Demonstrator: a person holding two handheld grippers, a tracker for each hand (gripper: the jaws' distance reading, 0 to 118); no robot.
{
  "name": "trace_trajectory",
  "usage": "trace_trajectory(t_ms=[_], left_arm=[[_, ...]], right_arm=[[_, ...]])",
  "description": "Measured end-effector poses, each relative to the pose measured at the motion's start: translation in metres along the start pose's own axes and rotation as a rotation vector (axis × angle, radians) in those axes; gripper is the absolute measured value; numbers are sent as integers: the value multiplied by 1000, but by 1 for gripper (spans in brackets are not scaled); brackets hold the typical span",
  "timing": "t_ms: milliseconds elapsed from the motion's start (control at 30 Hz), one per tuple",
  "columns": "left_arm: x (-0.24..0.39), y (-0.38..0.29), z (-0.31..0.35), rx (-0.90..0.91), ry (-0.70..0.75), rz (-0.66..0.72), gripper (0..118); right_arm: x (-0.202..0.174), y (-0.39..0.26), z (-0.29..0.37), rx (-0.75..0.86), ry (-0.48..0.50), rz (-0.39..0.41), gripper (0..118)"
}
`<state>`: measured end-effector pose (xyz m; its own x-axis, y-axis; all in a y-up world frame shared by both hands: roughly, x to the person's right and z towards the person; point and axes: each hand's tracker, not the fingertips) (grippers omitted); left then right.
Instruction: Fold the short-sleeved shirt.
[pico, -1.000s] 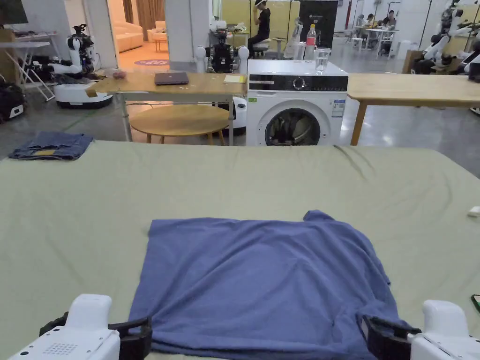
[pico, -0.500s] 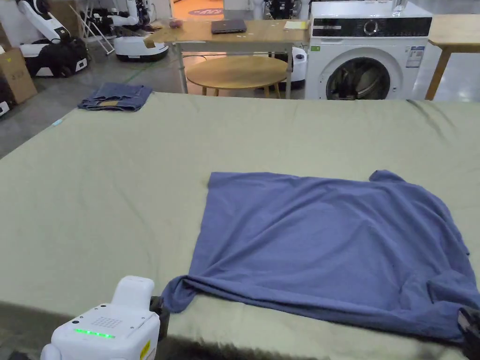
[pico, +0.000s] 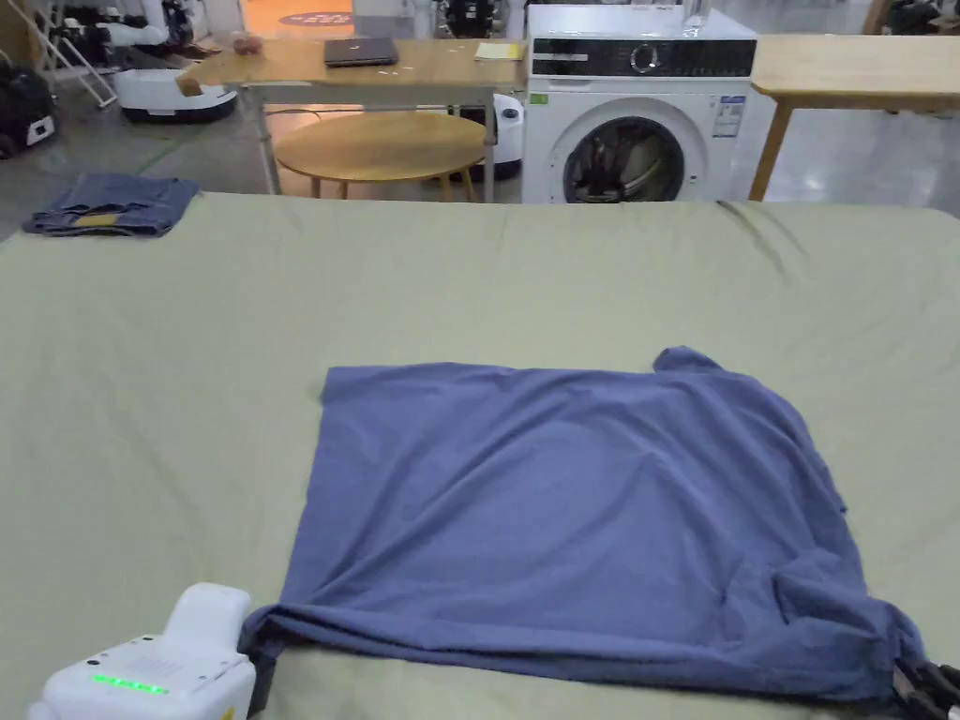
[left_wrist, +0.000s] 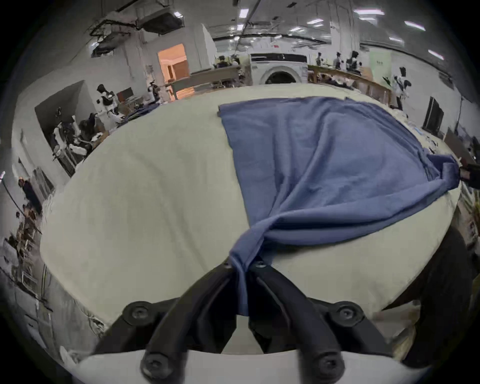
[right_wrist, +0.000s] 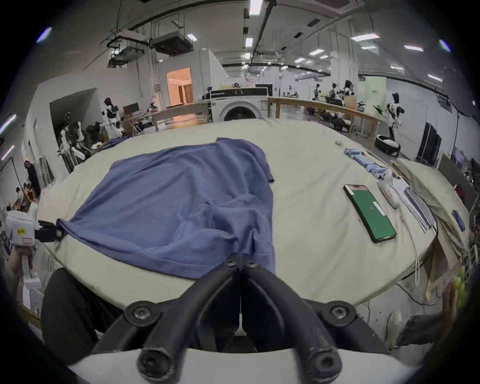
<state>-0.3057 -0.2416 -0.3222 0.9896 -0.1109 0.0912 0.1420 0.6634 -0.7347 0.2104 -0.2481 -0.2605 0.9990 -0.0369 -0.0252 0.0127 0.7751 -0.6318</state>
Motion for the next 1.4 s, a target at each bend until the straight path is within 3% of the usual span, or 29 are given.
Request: trace_trajectory(t_ms=[33,100,133,167,200,233,267,367,400,433,467,500,533,633,867,967,1200,1300,1333,1367,1400], left_arm=[[-2,1,3,2,-11,24,1],[-5,2,6,8,-15,40,1],[-5,2,8,14,-12,39,1],[-4,2,10,20,-10,34,1],[-4,3,11,23,-9,31,1],[-3,4,15,23,-10,30,1],[-3,5,16,24,-13,31,1],[-2,7,19,30,-13,34,1],[-2,7,19,24,-18,34,1],[-2,8,18,17,-16,31,1],[-1,9,18,11,-12,21,1],[-1,10,19,9,-7,9,1],[-2,13,23,5,-9,8,1],[-2,29,40,26,-5,-1,1],[1,105,54,96,0,-74,1],[-1,142,22,74,30,-92,1],[-6,193,-108,-192,-34,16,1],[-4,193,-115,-209,-27,44,1],[-3,192,-111,-196,-17,42,2],[-4,191,-101,-160,-21,52,19],[-7,188,-86,-88,-39,94,43]], right_arm=[[3,-2,0,-5,-4,5,1],[12,-2,0,-9,62,-1,16],[14,-3,-1,-13,57,-4,16],[13,-4,-4,-17,52,-1,60],[10,-3,-8,-36,46,19,97],[8,-4,-11,-42,37,45,117],[5,-4,-11,-8,7,85,118],[4,1,-27,-18,-1,89,117],[8,2,-31,-27,39,68,105],[13,5,-32,-13,65,27,68],[17,9,-34,-12,54,-8,2],[21,9,-32,3,65,-68,3],[23,13,-30,-5,116,-80,3],[21,28,-18,42,92,-43,3],[19,111,-17,179,79,-45,3],[16,144,-44,178,37,0,3],[25,171,-159,-8,8,41,3],[29,167,-175,-41,3,40,3],[30,166,-174,-44,4,48,3],[30,167,-171,-42,3,67,7],[30,165,-163,-25,0,89,17]])
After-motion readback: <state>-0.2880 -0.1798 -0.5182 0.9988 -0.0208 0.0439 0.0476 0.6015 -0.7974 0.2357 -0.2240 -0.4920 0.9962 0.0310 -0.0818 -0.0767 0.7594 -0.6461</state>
